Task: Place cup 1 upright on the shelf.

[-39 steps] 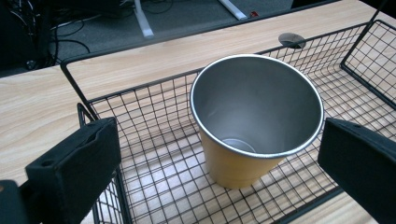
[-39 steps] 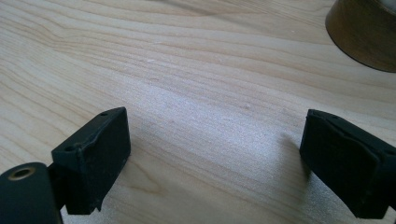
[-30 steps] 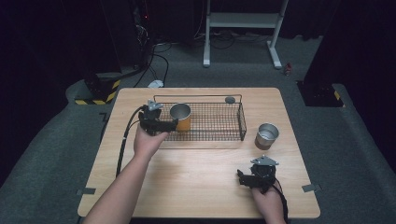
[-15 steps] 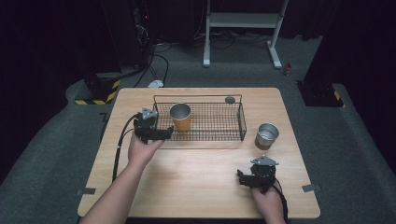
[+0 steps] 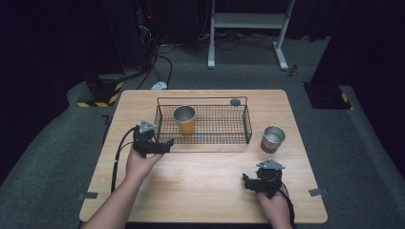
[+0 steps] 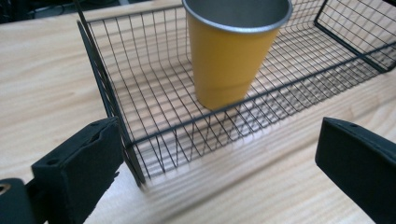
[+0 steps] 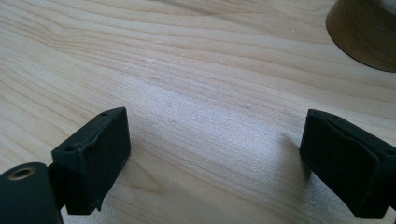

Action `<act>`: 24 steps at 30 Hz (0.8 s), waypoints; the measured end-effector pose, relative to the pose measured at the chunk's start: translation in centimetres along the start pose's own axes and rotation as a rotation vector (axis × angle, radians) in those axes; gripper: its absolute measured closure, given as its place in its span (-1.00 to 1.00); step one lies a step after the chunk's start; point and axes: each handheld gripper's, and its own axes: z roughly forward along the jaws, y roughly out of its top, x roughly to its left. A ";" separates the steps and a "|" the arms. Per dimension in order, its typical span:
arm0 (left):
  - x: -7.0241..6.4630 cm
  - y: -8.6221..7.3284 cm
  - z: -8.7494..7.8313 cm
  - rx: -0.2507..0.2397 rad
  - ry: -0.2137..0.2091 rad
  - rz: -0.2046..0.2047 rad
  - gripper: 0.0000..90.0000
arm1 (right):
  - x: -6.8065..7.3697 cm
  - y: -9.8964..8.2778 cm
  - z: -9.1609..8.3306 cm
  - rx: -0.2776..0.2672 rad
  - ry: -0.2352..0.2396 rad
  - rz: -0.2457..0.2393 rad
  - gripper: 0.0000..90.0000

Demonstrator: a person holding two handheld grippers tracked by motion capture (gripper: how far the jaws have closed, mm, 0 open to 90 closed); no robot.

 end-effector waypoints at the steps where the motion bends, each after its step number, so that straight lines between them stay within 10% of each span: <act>1: 0.0 -0.2 -0.1 -0.007 -0.003 -0.002 -0.94 | 0.0 0.0 0.0 0.000 0.000 0.000 -0.81; 24: -1.1 -6.7 -1.3 0.085 -0.073 0.031 -0.96 | 0.0 0.0 -0.1 0.002 -0.003 0.004 -0.81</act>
